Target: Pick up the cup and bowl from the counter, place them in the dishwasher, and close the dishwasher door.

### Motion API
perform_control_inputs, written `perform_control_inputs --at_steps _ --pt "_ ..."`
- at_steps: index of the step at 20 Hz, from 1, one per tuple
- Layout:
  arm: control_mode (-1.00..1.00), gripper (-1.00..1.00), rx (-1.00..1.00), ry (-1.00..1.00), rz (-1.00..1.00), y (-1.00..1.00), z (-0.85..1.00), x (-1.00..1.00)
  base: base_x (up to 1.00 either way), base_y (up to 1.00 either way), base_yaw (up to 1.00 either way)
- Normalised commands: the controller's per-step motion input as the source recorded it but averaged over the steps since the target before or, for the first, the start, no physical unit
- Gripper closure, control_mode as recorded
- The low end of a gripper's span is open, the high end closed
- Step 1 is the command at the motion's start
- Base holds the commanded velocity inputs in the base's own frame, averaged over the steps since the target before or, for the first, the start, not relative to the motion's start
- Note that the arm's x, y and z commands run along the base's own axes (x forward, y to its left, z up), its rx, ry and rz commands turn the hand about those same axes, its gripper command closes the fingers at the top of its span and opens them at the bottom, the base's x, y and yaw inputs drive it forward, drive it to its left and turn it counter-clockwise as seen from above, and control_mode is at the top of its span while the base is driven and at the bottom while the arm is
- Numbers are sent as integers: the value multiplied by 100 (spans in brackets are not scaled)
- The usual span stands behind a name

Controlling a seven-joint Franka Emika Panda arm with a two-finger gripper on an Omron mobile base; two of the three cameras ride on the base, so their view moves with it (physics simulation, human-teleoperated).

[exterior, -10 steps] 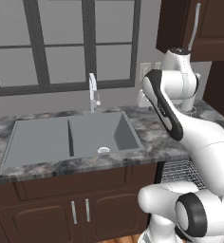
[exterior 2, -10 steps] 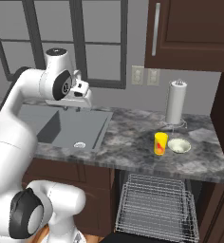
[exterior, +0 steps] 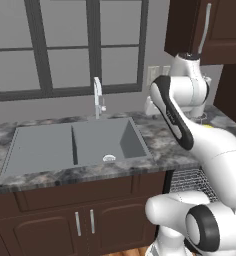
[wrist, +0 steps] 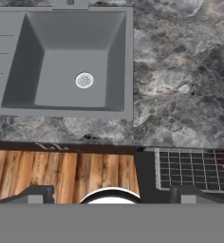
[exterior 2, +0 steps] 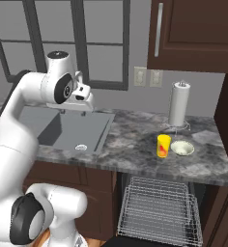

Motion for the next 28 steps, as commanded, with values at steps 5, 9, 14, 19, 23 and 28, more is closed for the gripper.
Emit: perform_control_inputs --at_steps 5,9,14,19,23,28 --pt "-100 -100 -1 0 0 -1 -14 0 0 0 0" --pt "-100 -100 0 0 0 -7 -11 0 0 0 0" --pt "-100 -100 -1 0 0 -13 -21 0 0 0 0" --pt "-100 -100 -1 0 0 -12 -25 0 0 0 0" --pt "-100 -100 0 0 0 -19 -21 0 0 0 0" --pt "-100 -100 0 0 0 -32 -16 0 0 0 0"
